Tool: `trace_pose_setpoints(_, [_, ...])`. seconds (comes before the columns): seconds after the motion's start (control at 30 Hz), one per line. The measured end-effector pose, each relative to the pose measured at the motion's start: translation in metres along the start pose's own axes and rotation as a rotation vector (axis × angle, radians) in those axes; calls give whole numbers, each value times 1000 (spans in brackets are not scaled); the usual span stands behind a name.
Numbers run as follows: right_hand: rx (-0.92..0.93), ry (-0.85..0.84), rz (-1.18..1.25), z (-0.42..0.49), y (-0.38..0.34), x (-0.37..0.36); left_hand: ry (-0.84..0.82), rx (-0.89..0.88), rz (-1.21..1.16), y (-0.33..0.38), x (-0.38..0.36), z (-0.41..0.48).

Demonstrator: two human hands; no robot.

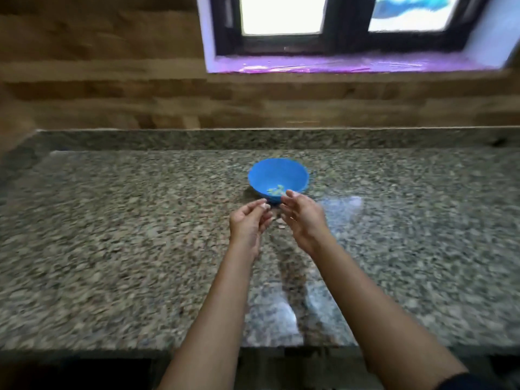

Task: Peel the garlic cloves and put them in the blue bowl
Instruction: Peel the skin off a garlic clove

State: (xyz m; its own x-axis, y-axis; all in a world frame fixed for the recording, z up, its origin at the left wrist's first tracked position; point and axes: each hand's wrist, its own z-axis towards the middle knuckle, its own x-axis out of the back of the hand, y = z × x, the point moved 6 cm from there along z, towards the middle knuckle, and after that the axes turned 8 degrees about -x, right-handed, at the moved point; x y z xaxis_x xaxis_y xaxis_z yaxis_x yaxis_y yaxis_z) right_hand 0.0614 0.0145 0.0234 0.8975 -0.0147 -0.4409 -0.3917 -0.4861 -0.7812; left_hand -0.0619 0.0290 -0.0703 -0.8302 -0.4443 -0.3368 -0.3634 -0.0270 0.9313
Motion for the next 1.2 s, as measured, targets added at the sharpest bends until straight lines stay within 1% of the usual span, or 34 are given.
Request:
trace_pose_setpoints(0.13, [10, 165, -118, 34, -30, 72, -41, 27, 105, -7, -62, -17])
trace_pose_setpoints(0.2, [-4, 241, -205, 52, -36, 100, -1, 9, 219, -10, -80, -19])
trace_pose_setpoints(0.27, [-22, 303, -222, 65, -39, 123, -10, -45, 439, -14, -95, -14])
trace_pose_setpoints(0.37, [-60, 320, -165, 79, -41, 143, -138, -126, 900, -19, -123, -8])
trace_pose_setpoints(0.4, [-67, 313, -150, 82, -42, 147, -195, -153, 1019, -22, -131, -7])
trace_pose_setpoints(0.47, [-81, 306, -131, 86, -43, 151, -283, -213, 1180, -25, -144, -4])
trace_pose_setpoints(0.53, [-93, 300, -135, 89, -46, 155, -301, -274, 1264, -27, -151, -2])
trace_pose_setpoints(0.6, [-104, 290, -156, 91, -48, 158, -288, -292, 1279, -26, -153, -3])
trace_pose_setpoints(0.7, [-114, 260, -150, 93, -51, 157, -245, -342, 1211, -18, -154, -8])
trace_pose_setpoints(0.8, [-122, 235, -154, 95, -54, 149, -108, -411, 1088, 7, -146, -12])
trace_pose_setpoints(0.93, [-108, 197, -152, 95, -57, 133, 58, -538, 1016, 48, -129, -2])
trace_pose_setpoints(1.03, [-91, 171, -153, 93, -56, 121, 147, -521, 969, 71, -110, 16])
trace_pose_setpoints(1.1, [-80, 157, -161, 90, -54, 114, 165, -487, 950, 79, -97, 22])
trace_pose_setpoints(1.2, [-74, 148, -188, 88, -47, 103, 190, -506, 905, 85, -75, 12])
